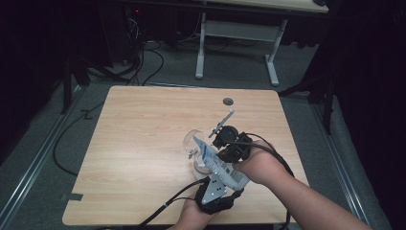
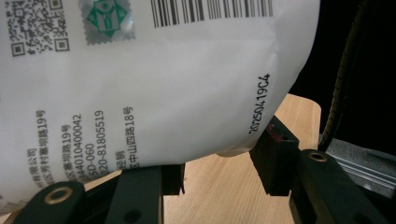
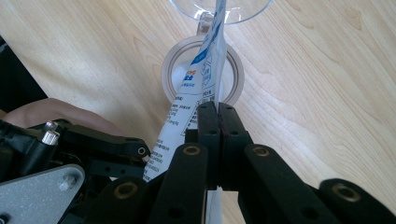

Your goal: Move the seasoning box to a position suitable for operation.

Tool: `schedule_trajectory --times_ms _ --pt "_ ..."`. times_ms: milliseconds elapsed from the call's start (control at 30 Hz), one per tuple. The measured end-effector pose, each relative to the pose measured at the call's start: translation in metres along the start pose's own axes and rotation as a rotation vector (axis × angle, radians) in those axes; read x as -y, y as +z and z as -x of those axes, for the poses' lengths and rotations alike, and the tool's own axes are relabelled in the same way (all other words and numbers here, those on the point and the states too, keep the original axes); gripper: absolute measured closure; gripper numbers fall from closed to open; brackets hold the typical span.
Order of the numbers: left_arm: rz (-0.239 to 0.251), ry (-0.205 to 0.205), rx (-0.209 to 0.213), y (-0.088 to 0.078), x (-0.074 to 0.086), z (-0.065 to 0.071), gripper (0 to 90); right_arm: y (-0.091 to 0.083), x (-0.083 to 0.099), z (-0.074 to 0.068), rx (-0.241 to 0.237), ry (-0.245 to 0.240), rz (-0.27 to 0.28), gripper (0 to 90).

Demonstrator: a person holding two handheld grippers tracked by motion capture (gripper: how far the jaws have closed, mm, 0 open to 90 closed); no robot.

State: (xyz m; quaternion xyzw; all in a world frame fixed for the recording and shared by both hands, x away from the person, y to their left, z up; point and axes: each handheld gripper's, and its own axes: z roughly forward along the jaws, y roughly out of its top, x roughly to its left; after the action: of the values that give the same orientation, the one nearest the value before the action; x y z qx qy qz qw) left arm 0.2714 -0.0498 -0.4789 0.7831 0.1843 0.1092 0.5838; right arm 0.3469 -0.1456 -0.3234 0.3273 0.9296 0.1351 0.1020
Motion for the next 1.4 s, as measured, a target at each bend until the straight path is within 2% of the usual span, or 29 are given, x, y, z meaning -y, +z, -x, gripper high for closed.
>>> schedule_trajectory --times_ms 1400 --pt "0.015 -0.015 0.007 -0.0005 -0.0016 -0.0008 58.9 -0.0003 -0.0031 -0.0016 0.011 -0.013 -0.002 89.9"
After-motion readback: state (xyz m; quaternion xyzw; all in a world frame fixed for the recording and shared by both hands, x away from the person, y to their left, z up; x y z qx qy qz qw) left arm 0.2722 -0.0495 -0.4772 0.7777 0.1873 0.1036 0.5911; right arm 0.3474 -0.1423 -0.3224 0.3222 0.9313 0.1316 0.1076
